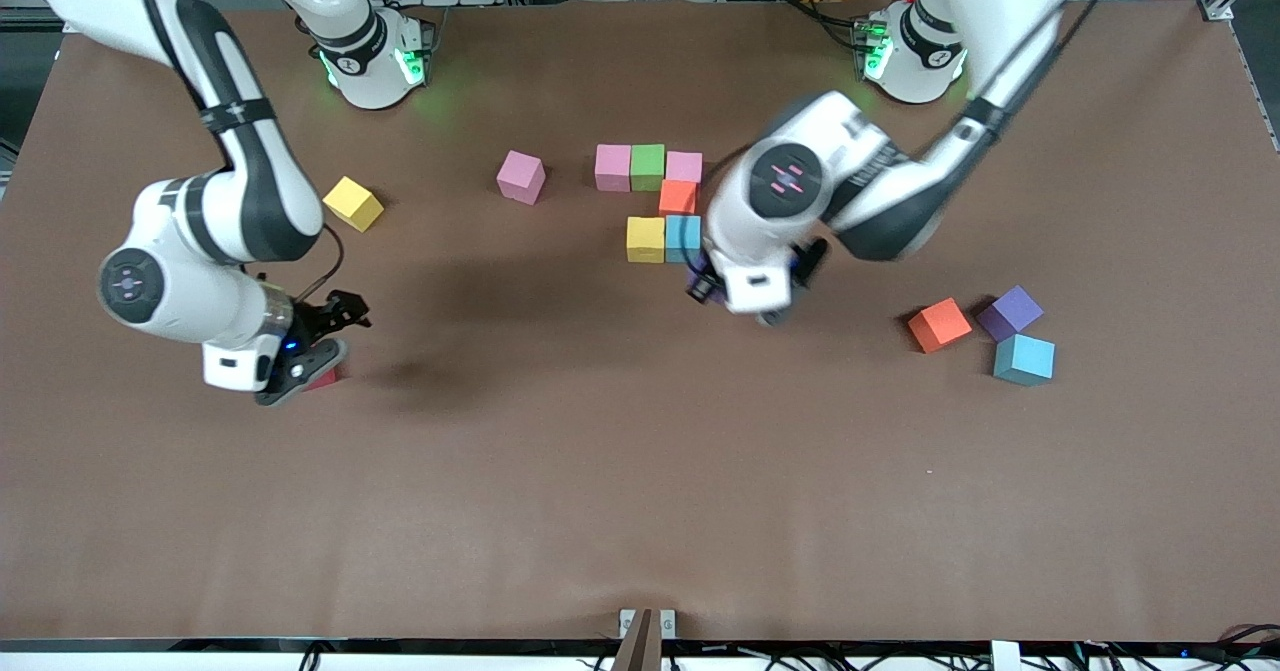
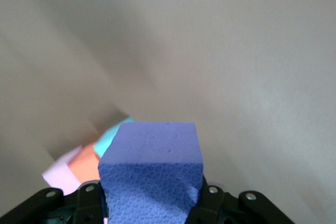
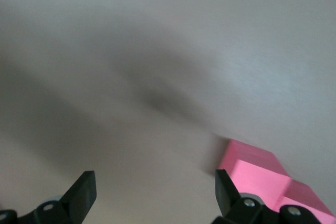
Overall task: Form number 2 with 11 blocks
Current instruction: 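Grasp pink with the right gripper while the left gripper places purple below yellow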
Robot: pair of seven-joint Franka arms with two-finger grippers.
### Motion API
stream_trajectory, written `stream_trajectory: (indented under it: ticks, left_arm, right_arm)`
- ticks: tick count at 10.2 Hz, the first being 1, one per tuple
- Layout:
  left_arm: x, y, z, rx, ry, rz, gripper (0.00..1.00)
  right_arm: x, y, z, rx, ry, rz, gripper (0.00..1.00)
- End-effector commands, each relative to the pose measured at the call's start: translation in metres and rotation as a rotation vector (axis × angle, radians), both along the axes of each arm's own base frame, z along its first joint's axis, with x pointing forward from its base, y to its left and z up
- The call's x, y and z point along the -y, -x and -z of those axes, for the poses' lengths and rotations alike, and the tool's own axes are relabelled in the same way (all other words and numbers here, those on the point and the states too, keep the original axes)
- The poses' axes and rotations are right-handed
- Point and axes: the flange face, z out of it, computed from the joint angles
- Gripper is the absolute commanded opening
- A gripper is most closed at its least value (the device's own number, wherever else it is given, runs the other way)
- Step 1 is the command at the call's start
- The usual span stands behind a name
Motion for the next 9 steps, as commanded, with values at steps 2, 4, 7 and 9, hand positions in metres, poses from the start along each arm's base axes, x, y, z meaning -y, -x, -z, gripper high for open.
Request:
stream_trajectory:
  ticks: [2,4,7,9]
  left_arm:
    - [0.08,0.048,0.021,-0.002,0.054,-0.174,0.0]
    - [0.118,0.077,0.049,0.031,0.05,-0.266,0.0]
    - [0.148,0.11,0.092,0.052,0.023,-0.392,0.0]
    - [0.159,0.132,0.121,0.026,-0.011,-0.407,0.0]
  right_arm:
    - [0.045,-0.027,0.025,0.063,0.019,0.109,1.0]
    - [0.067,-0.029,0.042,0.072,0.031,0.161,1.0]
    - [0.094,-0.026,0.073,0.076,0.046,0.216,1.0]
    - [0.102,-0.019,0.092,0.064,0.045,0.257,1.0]
